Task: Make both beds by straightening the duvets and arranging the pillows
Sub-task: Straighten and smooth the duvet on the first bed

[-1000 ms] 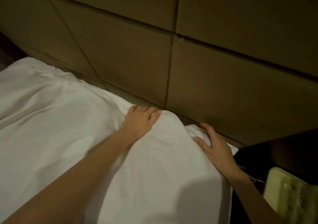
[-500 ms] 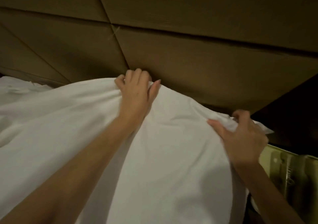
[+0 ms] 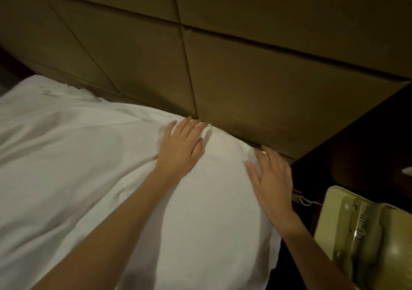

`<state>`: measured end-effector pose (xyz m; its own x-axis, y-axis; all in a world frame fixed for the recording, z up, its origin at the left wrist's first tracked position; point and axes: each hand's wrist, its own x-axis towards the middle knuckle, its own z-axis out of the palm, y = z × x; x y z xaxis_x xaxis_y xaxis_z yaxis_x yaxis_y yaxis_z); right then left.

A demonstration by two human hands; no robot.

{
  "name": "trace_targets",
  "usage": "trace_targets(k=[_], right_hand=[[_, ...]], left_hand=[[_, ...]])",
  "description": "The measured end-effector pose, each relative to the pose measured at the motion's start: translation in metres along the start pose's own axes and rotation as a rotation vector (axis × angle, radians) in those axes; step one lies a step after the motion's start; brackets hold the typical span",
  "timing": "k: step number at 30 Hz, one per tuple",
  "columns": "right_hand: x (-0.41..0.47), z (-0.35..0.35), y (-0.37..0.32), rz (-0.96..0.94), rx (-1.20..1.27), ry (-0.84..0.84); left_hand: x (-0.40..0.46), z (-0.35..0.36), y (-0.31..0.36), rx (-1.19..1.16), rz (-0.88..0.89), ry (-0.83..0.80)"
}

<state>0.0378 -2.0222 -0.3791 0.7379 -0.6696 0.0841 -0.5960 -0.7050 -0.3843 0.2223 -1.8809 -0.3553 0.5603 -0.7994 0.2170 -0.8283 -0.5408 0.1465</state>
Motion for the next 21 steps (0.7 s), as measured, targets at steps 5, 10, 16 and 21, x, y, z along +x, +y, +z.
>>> trace_targets(k=[5, 10, 16, 21], right_hand=[[-0.058, -0.011, -0.04, -0.135, 0.145, -0.116], [-0.138, -0.017, -0.069, -0.336, 0.103, -0.188], [-0.234, -0.004, -0.087, -0.578, 0.043, -0.223], [-0.288, 0.009, -0.081, -0.798, -0.02, -0.233]], left_hand=[[-0.086, -0.042, 0.02, -0.104, -0.146, -0.059], [-0.205, -0.065, 0.03, -0.09, -0.233, -0.107], [-0.377, -0.058, 0.047, -0.084, -0.417, -0.16], [-0.5, -0.035, 0.085, -0.103, -0.6, -0.2]])
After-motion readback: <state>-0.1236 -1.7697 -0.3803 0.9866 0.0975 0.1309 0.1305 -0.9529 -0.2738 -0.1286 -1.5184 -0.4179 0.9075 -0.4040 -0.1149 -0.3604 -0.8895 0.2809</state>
